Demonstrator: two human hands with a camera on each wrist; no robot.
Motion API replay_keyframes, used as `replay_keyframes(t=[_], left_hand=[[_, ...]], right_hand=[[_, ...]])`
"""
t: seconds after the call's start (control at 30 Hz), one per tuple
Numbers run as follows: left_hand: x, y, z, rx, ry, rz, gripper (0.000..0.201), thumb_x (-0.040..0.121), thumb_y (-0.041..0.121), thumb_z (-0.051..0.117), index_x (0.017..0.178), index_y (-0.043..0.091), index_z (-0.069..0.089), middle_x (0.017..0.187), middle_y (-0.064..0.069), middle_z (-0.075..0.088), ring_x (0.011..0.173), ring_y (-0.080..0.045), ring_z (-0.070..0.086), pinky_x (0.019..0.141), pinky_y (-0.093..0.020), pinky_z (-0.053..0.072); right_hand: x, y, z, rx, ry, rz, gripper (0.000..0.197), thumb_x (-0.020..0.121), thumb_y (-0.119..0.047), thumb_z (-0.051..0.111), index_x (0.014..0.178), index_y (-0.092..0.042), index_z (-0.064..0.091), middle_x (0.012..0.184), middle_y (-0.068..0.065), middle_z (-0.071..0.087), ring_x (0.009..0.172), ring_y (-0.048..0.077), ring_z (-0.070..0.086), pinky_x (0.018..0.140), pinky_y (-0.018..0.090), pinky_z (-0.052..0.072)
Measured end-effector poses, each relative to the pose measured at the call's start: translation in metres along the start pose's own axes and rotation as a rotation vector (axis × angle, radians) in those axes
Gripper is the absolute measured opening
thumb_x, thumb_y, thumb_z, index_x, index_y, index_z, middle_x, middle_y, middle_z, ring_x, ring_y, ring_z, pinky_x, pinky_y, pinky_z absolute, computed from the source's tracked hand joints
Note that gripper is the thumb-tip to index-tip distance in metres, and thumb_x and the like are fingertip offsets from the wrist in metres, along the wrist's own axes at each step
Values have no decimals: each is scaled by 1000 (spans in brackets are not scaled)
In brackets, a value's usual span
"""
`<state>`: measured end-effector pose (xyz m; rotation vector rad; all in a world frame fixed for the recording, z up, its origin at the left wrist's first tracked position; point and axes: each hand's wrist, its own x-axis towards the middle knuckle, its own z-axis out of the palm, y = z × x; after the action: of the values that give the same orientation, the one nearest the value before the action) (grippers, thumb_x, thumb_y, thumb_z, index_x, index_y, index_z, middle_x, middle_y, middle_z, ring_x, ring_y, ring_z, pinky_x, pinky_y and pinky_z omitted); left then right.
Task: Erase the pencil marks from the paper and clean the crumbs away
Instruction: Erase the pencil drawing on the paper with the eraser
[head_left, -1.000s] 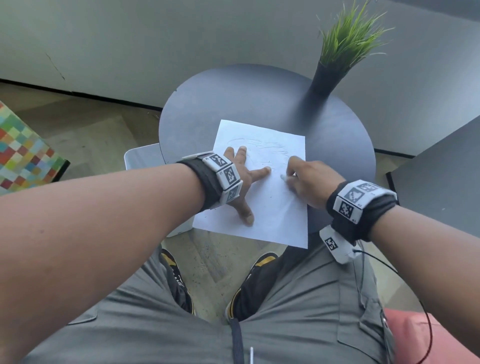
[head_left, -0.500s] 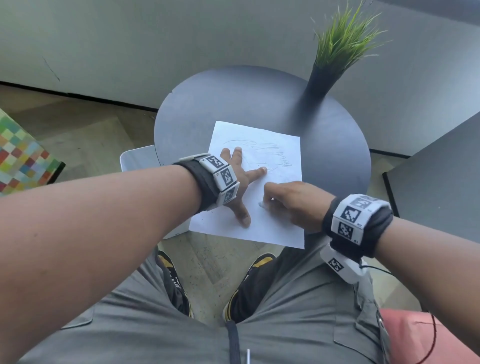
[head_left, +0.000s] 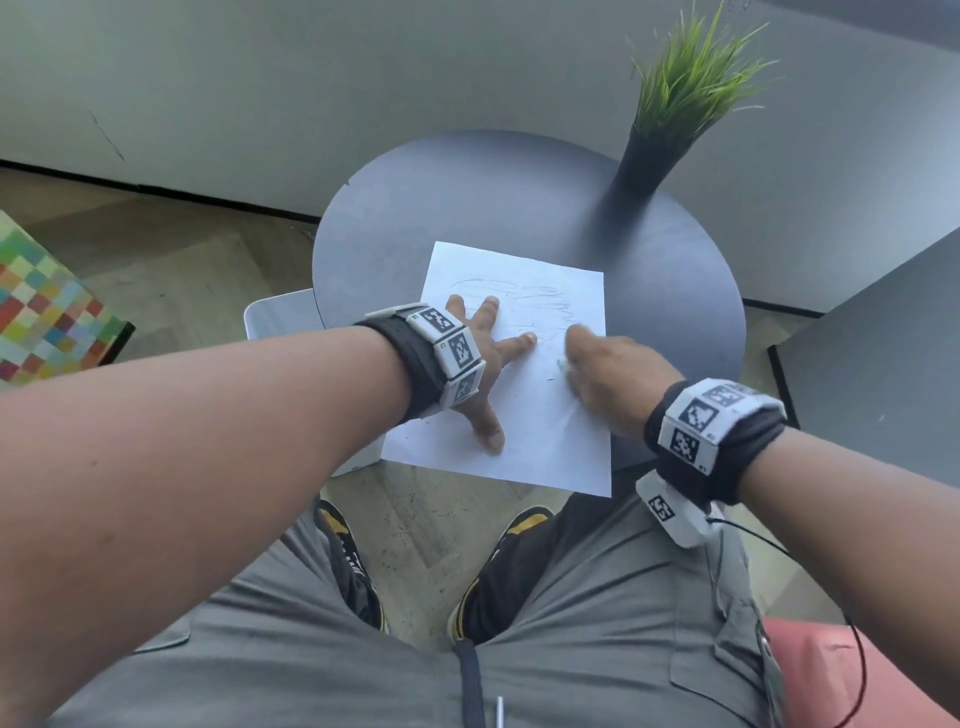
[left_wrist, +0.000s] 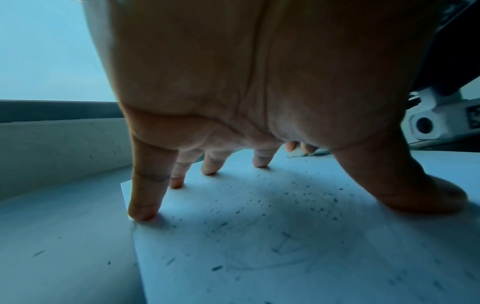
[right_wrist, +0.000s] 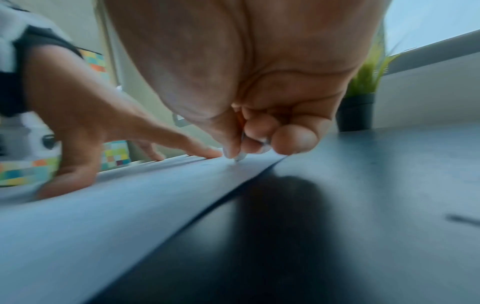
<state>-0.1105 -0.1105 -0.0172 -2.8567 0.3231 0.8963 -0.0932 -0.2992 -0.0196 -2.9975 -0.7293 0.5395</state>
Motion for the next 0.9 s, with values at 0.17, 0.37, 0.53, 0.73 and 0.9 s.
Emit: replay_keyframes(t=[0.17, 0.37, 0.53, 0.73, 0.9], left_hand=[[2, 2, 0, 24, 5, 5, 137, 53, 84, 73, 152, 48, -14, 164, -11, -20, 147, -50, -5, 108, -70, 24], [2, 1, -1, -29, -8, 2, 130, 51, 89, 68, 151, 54, -8, 164, -9, -18, 147, -49, -8, 107, -74, 20], [0, 10, -3, -54, 124, 3, 111, 65, 90, 55, 150, 27, 22, 163, -13, 9, 147, -43, 6, 107, -63, 30], [5, 9, -1, -44, 129, 22, 121, 58, 88, 64, 153, 30, 14, 161, -15, 10, 144, -43, 14, 105, -57, 36], [8, 6, 2, -53, 81, 33, 126, 56, 92, 61, 153, 49, -7, 165, -5, -10, 149, -43, -2, 105, -65, 33]], right_hand=[[-21, -14, 7, 51, -179, -278, 15, 92, -18, 46, 107, -19, 45, 101, 7, 60, 90, 31, 55, 77, 41, 49], [7, 22, 2, 177, 22, 158, 19, 98, -38, 43, 99, -19, 44, 91, 9, 58, 80, 31, 57, 74, 40, 51], [15, 27, 0, 288, 10, 177, 19, 96, -38, 50, 101, -20, 50, 98, 4, 62, 89, 25, 57, 72, 33, 42], [1, -1, 3, 112, -67, -100, 17, 96, -34, 46, 109, -23, 50, 106, 7, 61, 87, 25, 51, 77, 37, 46], [12, 0, -3, 66, -16, -84, 20, 96, -32, 44, 111, -20, 49, 104, 10, 62, 92, 31, 56, 76, 37, 48]])
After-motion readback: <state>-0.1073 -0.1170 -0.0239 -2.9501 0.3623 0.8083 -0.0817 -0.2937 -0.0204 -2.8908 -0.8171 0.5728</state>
